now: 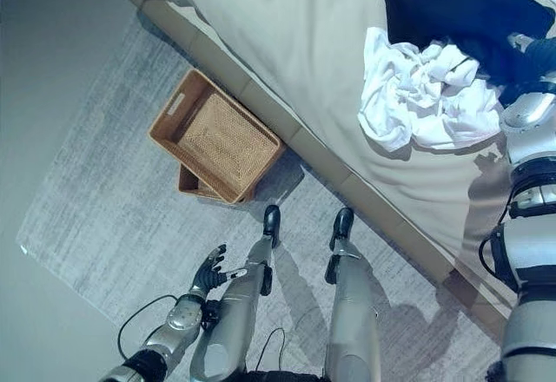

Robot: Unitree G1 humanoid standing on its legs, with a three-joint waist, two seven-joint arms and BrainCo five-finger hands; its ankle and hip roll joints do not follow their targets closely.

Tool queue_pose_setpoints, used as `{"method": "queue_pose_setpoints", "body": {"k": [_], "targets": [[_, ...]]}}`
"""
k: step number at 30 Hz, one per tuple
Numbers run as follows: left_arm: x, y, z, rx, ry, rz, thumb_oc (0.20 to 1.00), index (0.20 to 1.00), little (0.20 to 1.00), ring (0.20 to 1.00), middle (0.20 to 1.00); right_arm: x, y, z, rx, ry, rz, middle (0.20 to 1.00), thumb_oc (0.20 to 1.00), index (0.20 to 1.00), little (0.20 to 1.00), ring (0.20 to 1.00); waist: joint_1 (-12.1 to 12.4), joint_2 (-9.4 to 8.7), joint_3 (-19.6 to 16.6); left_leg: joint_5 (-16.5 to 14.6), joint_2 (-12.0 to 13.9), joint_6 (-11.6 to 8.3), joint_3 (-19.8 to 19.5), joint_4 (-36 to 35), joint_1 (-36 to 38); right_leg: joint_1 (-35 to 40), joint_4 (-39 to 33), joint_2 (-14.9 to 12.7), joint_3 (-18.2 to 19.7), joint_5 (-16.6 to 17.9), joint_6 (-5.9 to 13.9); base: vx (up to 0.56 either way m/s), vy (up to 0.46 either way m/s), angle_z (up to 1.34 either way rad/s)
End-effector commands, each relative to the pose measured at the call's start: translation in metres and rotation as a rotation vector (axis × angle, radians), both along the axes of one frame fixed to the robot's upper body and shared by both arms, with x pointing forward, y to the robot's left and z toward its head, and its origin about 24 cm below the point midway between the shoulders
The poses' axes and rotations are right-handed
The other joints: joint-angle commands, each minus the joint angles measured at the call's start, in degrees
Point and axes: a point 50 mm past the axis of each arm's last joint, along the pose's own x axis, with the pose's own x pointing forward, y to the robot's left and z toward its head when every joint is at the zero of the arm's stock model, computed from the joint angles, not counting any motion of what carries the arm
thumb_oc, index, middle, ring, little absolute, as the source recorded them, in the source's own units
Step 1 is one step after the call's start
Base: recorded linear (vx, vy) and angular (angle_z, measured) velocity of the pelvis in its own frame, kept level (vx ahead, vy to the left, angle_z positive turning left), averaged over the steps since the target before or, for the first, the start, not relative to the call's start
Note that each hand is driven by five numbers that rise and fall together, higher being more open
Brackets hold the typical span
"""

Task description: Pick up clothes into the bucket

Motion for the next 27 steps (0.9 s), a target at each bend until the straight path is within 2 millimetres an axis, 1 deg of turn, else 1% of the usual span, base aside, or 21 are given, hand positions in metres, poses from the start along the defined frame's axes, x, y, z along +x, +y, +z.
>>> {"method": "queue_pose_setpoints", "body": {"k": [1,5,6,7,9,10,11,12,13,14,15,16,19,22,25,26,27], "targets": [[0.002,0.001,0.005,-0.036,-0.037,0.042,1.000,1.000,1.000,1.000,1.000,-0.021,-0.017,0.044,-0.069,-0.051,-0.079,1.000,1.000,1.000,1.000,1.000,-0.2,-1.98,-0.3,-3.1,1.1,-1.02,-0.7,3.6,-0.6,0.1,5.4,-1.0,-1.0,-5.1,2.56,0.04,-0.048,0.00],[0.012,-0.009,0.015,-0.089,-0.078,0.025,1.000,1.000,1.000,1.000,1.000,-0.017,-0.014,0.052,-0.098,0.042,-0.049,1.000,1.000,1.000,1.000,1.000,0.1,-1.72,-0.3,-2.0,1.5,-1.23,-1.1,1.6,-1.8,-2.7,6.0,-1.1,-1.0,-5.1,2.51,0.02,-0.018,0.01],[0.012,-0.010,0.015,-0.090,-0.079,0.025,1.000,1.000,1.000,1.000,1.000,-0.017,-0.014,0.053,-0.099,0.041,-0.049,1.000,1.000,1.000,1.000,1.000,0.0,-1.68,-0.3,-2.0,1.5,-1.23,-1.1,1.6,-1.8,-2.8,6.0,-1.2,-0.9,-5.1,2.51,0.03,-0.032,-0.01],[0.016,-0.017,0.019,-0.108,-0.091,-0.010,1.000,1.000,1.000,1.000,1.000,-0.017,-0.019,0.053,-0.107,0.112,-0.063,1.000,1.000,1.000,1.000,1.000,0.2,-1.34,-0.3,-1.6,1.5,-1.31,-1.5,0.7,-2.1,-3.7,6.4,-1.3,-1.0,-5.1,2.47,0.00,0.000,0.00],[0.017,-0.020,0.020,-0.121,-0.097,-0.016,1.000,1.000,1.000,1.000,1.000,-0.017,-0.019,0.055,-0.100,0.124,-0.059,1.000,1.000,1.000,1.000,1.000,0.2,-1.10,-0.3,-1.4,1.4,-1.34,-1.6,0.3,-2.0,-3.9,6.5,-1.4,-1.0,-5.2,2.43,0.02,-0.017,0.02],[0.019,-0.023,0.022,-0.127,-0.101,-0.030,1.000,1.000,1.000,1.000,1.000,-0.017,-0.021,0.053,-0.093,0.145,-0.064,1.000,1.000,1.000,1.000,1.000,0.3,-0.82,-0.3,-1.3,1.3,-1.38,-1.7,0.0,-2.1,-4.3,6.6,-1.5,-1.0,-5.2,2.45,0.02,-0.012,0.04],[0.022,-0.025,0.026,-0.140,-0.117,-0.036,1.000,1.000,1.000,1.000,1.000,-0.017,-0.020,0.058,-0.086,0.156,-0.042,1.000,1.000,1.000,1.000,1.000,0.4,-0.60,-0.3,-1.0,1.3,-1.45,-1.8,-0.7,-2.1,-4.8,6.7,-1.8,-1.1,-5.2,2.44,0.00,0.000,0.00],[0.024,-0.026,0.028,-0.149,-0.123,-0.039,1.000,1.000,1.000,1.000,1.000,-0.017,-0.020,0.059,-0.074,0.158,-0.034,1.000,1.000,1.000,1.000,1.000,0.5,-0.53,-0.3,-0.9,1.3,-1.45,-1.8,-0.9,-2.3,-5.2,6.8,-1.9,-1.1,-5.1,2.46,0.00,0.000,0.00],[0.023,-0.026,0.027,-0.149,-0.117,-0.044,1.000,1.000,1.000,1.000,1.000,-0.016,-0.021,0.057,-0.078,0.186,-0.027,1.000,1.000,1.000,1.000,1.000,0.6,-0.49,-0.3,-0.9,1.3,-1.45,-1.9,-1.0,-2.4,-5.4,6.8,-1.9,-1.1,-5.1,2.45,0.10,-0.032,0.02],[0.022,-0.027,0.026,-0.153,-0.106,-0.048,1.000,1.000,1.000,1.000,1.000,-0.016,-0.022,0.056,-0.075,0.211,-0.020,0.589,0.589,0.589,0.589,0.589,0.5,-0.59,-0.3,-2.4,1.2,-1.57,-2.0,-1.0,-1.2,-4.7,7.6,-2.0,-0.5,-7.1,2.93,0.00,0.000,0.00],[0.023,-0.028,0.026,-0.155,-0.109,-0.052,1.000,1.000,1.000,1.000,1.000,-0.018,-0.024,0.057,-0.057,0.202,-0.026,0.589,0.589,0.589,0.589,0.589,0.7,-0.33,-0.3,-1.1,1.1,-1.40,-1.9,-0.7,-2.6,-5.8,7.0,-2.1,-1.0,-5.1,2.47,0.02,-0.017,0.10],[0.023,-0.027,0.026,-0.156,-0.104,-0.050,1.000,1.000,1.000,1.000,1.000,-0.017,-0.023,0.058,-0.051,0.204,-0.017,0.200,0.200,0.200,0.200,0.200,0.8,-0.35,-0.3,-1.2,1.1,-1.34,-1.9,-0.6,-2.7,-5.7,7.0,-2.1,-0.9,-5.1,2.48,-0.07,0.011,0.14],[0.022,-0.027,0.024,-0.151,-0.096,-0.051,1.000,1.000,1.000,1.000,1.000,-0.017,-0.020,0.064,-0.059,0.184,-0.002,0.200,0.200,0.200,0.200,0.200,0.7,-0.38,-0.3,-1.4,0.9,-1.23,-1.9,0.0,-3.0,-6.1,7.3,-2.0,-0.7,-5.0,2.44,0.01,-0.006,0.05],[0.021,-0.024,0.020,-0.132,-0.076,-0.038,1.000,1.000,1.000,1.000,1.000,-0.015,-0.012,0.071,-0.052,0.120,0.050,0.200,0.200,0.200,0.200,0.200,0.4,-0.87,-0.3,-1.6,0.7,-1.26,-1.9,0.7,-2.8,-5.4,6.8,-2.0,-0.5,-4.8,2.47,0.00,0.000,0.00],[0.021,-0.019,0.017,-0.107,-0.068,-0.025,1.000,1.000,1.000,1.000,1.000,-0.015,0.002,0.086,-0.054,0.009,0.124,0.200,0.200,0.200,0.200,0.200,-0.2,-1.63,-0.3,-1.6,0.7,-1.39,-1.9,0.6,-1.1,-3.2,5.5,-1.7,-0.5,-4.3,2.60,0.00,0.000,0.00],[0.020,-0.019,0.017,-0.107,-0.067,-0.025,1.000,1.000,1.000,1.000,1.000,-0.015,0.002,0.086,-0.053,0.009,0.124,0.200,0.200,0.200,0.200,0.200,-0.2,-1.63,-0.3,-1.6,0.8,-1.39,-1.9,0.6,-1.1,-3.1,5.4,-1.7,-0.5,-4.3,2.60,0.00,0.000,0.00],[0.020,-0.016,0.016,-0.096,-0.064,-0.019,1.000,1.000,1.000,1.000,1.000,-0.015,0.008,0.092,-0.066,-0.020,0.146,0.200,0.200,0.200,0.200,0.200,-0.3,-1.95,-0.3,-1.7,0.8,-1.47,-1.9,0.6,-0.5,-2.3,5.0,-1.6,-0.5,-4.1,2.63,0.00,0.000,0.00]]}}
